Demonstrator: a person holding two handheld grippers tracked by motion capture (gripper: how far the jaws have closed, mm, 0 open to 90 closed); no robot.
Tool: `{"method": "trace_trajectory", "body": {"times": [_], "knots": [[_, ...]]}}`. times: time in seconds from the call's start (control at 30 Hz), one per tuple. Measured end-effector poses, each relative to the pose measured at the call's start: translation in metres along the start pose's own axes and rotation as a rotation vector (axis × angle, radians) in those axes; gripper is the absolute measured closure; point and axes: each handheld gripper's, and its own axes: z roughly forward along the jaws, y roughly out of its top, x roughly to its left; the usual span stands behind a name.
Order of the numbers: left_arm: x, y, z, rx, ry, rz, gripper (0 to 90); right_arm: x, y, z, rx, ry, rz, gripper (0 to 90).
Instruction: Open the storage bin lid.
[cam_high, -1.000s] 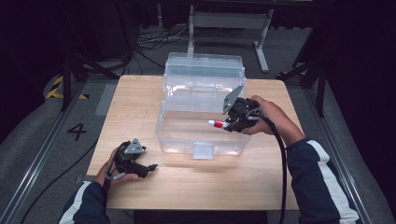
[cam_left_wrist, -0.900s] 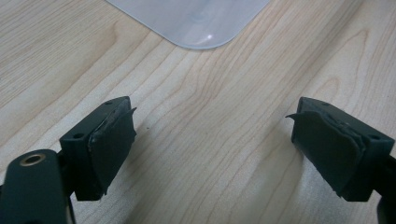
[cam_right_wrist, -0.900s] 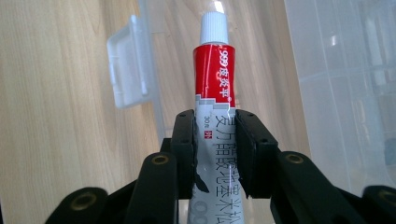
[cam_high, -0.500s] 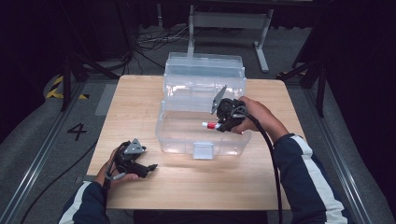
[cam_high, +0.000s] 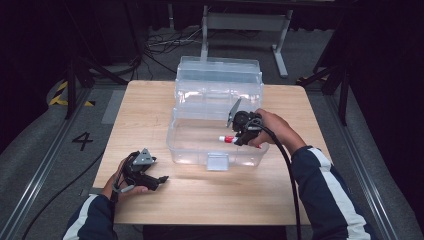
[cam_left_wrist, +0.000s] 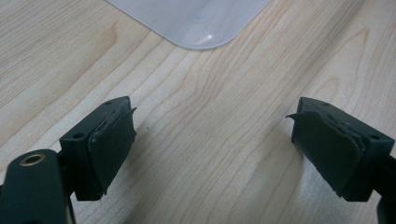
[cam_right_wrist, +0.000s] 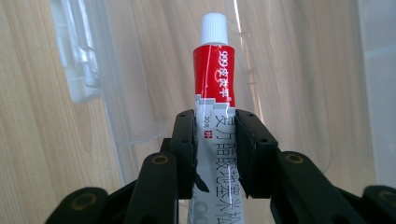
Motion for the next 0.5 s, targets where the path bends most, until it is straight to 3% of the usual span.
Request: {"method": "trace_trajectory", "body": {"times": [0.5], "knots": [[0.000,0.000,0.000,0.000,0.000,0.000,13.7,-0.008,-0.010,0.021,0.031,0.024,0.015,70.4]]}}
